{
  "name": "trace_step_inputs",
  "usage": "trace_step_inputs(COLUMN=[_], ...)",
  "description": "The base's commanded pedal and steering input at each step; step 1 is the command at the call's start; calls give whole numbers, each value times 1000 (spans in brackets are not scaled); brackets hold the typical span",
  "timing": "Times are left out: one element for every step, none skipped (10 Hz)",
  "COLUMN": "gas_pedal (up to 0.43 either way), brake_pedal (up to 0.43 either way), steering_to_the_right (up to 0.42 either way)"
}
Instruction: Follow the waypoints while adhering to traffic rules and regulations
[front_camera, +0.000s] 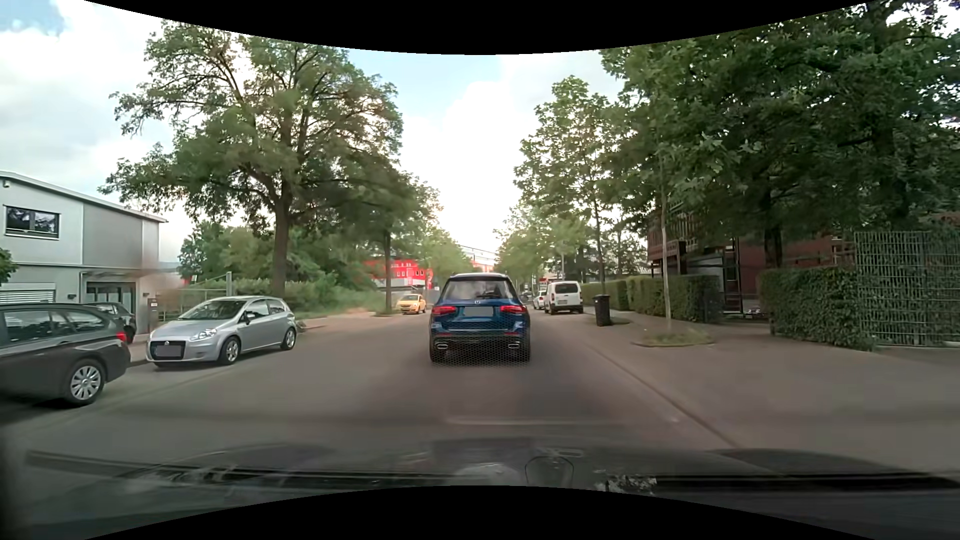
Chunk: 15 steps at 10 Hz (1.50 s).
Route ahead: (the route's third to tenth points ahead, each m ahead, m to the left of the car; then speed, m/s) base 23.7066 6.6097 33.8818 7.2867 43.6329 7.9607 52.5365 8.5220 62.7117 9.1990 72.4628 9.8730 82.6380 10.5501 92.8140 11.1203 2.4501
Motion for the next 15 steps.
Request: trace_step_inputs(gas_pedal=[0, 0, 0, 0, 0, 0, 0, 0, 0, 0, 0, 0, 0, 0, 0], brake_pedal=[0, 0, 0, 0, 0, 0, 0, 0, 0, 0, 0, 0, 0, 0, 0], steering_to_the_right=[-23, -22, -21, -21, -19, -16, -13, -10, -6, -3, -3, -3, -3, -3, -3])
